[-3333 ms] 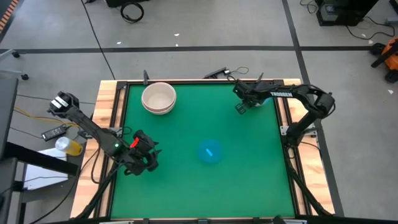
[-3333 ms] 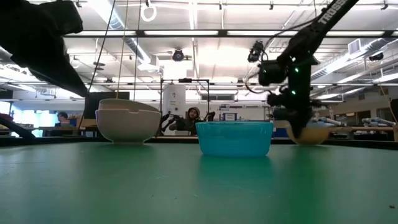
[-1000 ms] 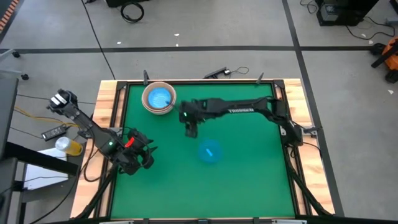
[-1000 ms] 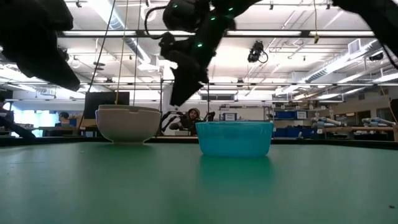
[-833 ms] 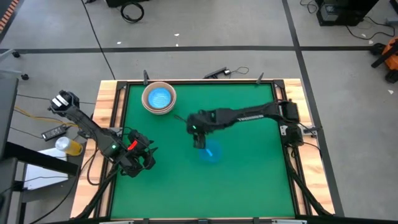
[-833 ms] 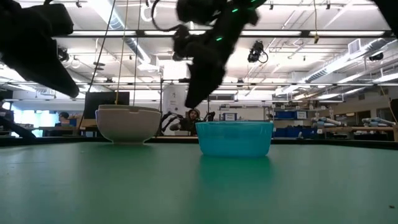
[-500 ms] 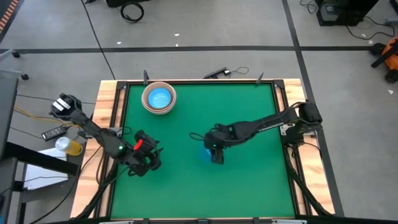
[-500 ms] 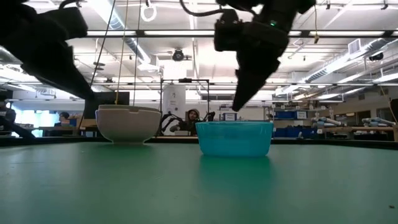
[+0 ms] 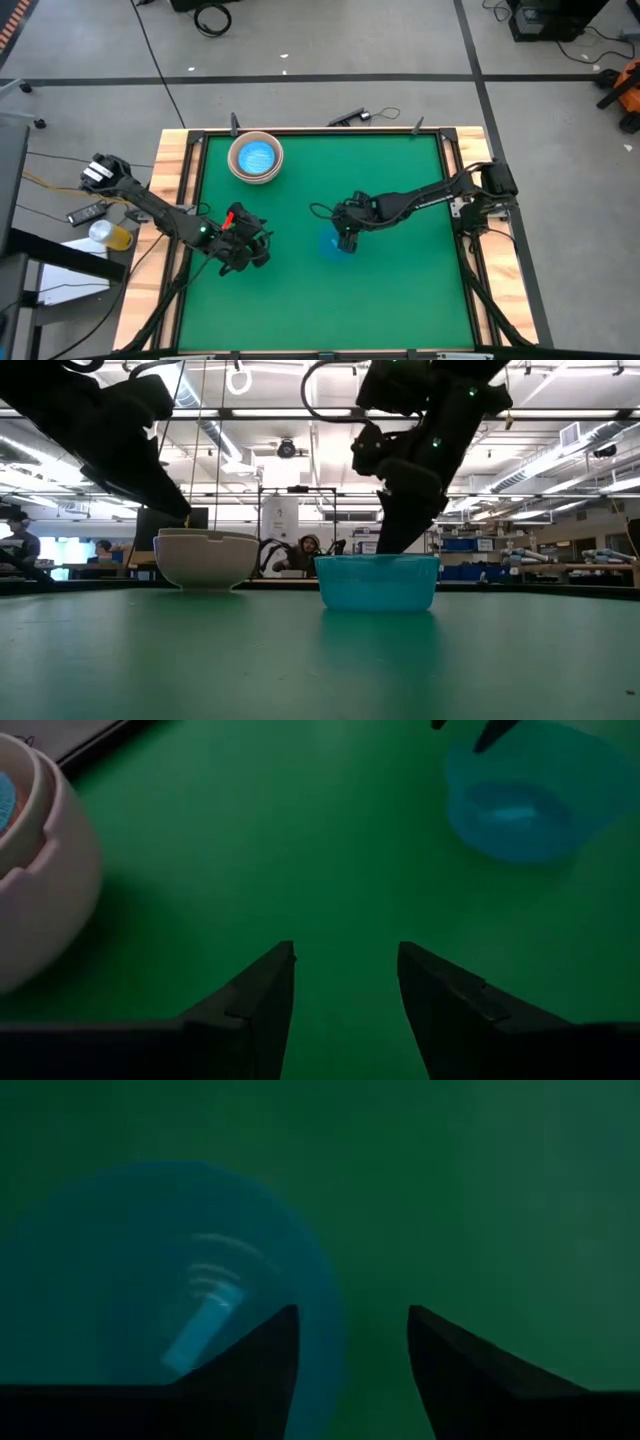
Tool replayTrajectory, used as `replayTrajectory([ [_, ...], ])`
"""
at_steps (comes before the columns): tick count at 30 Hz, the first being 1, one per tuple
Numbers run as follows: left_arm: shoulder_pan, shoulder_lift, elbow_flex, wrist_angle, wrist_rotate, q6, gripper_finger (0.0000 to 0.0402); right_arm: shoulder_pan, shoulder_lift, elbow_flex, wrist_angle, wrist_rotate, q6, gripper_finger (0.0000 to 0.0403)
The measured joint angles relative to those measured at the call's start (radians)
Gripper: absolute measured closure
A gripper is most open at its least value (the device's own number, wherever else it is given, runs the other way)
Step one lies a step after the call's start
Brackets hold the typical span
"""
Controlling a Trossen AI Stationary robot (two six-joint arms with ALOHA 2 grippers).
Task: Nest bowls inside each other
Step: Stack the blue transparent bowl on top of the blue patterned bowl
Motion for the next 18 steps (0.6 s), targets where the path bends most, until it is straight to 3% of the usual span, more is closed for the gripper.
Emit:
replayTrajectory([
  [4,-0.004,0.0,0.0,-0.004,0.0,0.004,0.0221,-0.013,0.01,-0.024,0.028,0.022,0.017,0.0257],
  [10,-0.014,0.0,0.0,-0.019,0.0,0.005,0.0221,-0.041,0.016,-0.029,0.084,-0.037,0.006,0.0383],
  [15,-0.008,0.0,0.0,-0.029,0.001,0.006,0.0221,-0.088,0.017,0.044,0.156,-0.063,-0.058,0.0381],
  [18,-0.006,0.0,0.0,-0.029,0.0,0.006,0.0221,-0.13,0.017,0.118,0.261,-0.019,-0.124,0.0392],
])
